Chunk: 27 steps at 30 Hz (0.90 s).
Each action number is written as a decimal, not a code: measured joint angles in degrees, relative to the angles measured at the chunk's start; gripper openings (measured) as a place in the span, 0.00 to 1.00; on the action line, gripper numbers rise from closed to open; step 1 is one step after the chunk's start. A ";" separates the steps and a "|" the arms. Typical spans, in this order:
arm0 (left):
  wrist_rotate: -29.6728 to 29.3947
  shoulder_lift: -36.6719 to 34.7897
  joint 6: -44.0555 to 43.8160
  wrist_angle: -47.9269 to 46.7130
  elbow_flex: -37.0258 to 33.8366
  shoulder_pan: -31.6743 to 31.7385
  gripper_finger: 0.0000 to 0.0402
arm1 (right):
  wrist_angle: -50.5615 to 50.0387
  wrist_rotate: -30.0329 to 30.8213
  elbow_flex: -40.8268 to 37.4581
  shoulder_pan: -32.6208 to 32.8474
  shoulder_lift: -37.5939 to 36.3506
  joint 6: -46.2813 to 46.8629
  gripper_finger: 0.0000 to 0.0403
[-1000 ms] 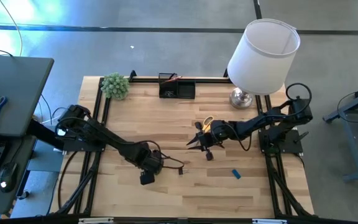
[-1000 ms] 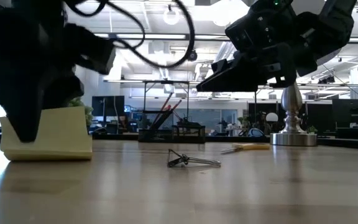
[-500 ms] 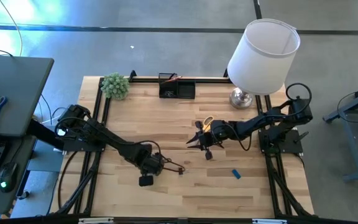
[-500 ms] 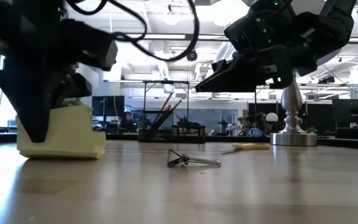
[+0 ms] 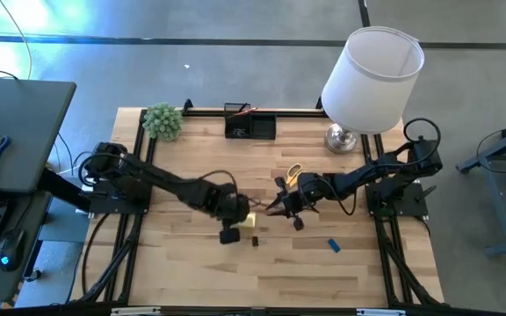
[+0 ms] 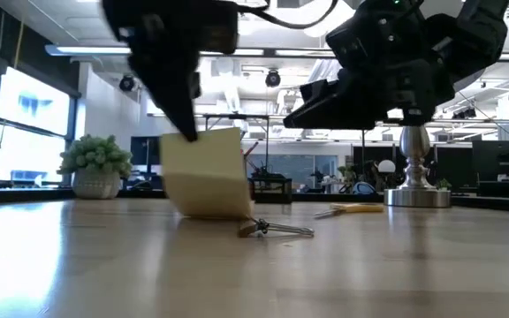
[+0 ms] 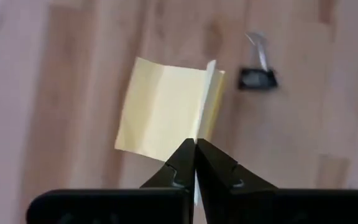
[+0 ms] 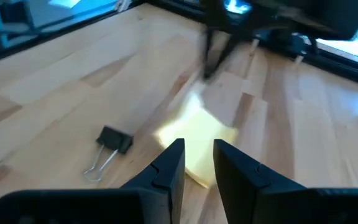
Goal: Pick and place office supplies into organizer
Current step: Put the sticky notes into the right slot of the desk organizer
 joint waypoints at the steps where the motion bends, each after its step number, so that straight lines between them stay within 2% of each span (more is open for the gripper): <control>1: 0.01 0.00 0.96 0.07 0.22 1.27 0.01 | -0.27 0.48 -0.01 0.36 0.00 -0.78 0.19; 7: 2.25 0.04 6.16 -0.74 0.22 8.39 0.00 | -3.32 7.34 -0.07 2.21 -1.54 -5.60 0.19; 9: 4.59 0.04 7.62 0.54 0.19 10.55 0.00 | -2.65 7.99 -0.09 2.89 -1.90 -7.06 0.19; 15: 20.03 0.02 9.56 8.20 0.19 16.50 0.00 | -1.72 15.19 -0.09 4.35 -1.95 -14.44 0.19; 18: 25.80 -0.28 9.48 10.80 0.19 18.41 0.00 | -1.65 19.67 -0.09 4.71 -1.95 -17.63 0.19; 21: 29.40 -1.25 9.08 11.73 0.13 19.78 0.00 | -1.72 20.36 -0.09 4.77 -1.95 -20.11 0.19; 27: 30.62 -3.47 7.85 15.44 0.17 21.34 0.00 | -1.48 19.66 -0.07 4.77 -1.95 -21.47 0.22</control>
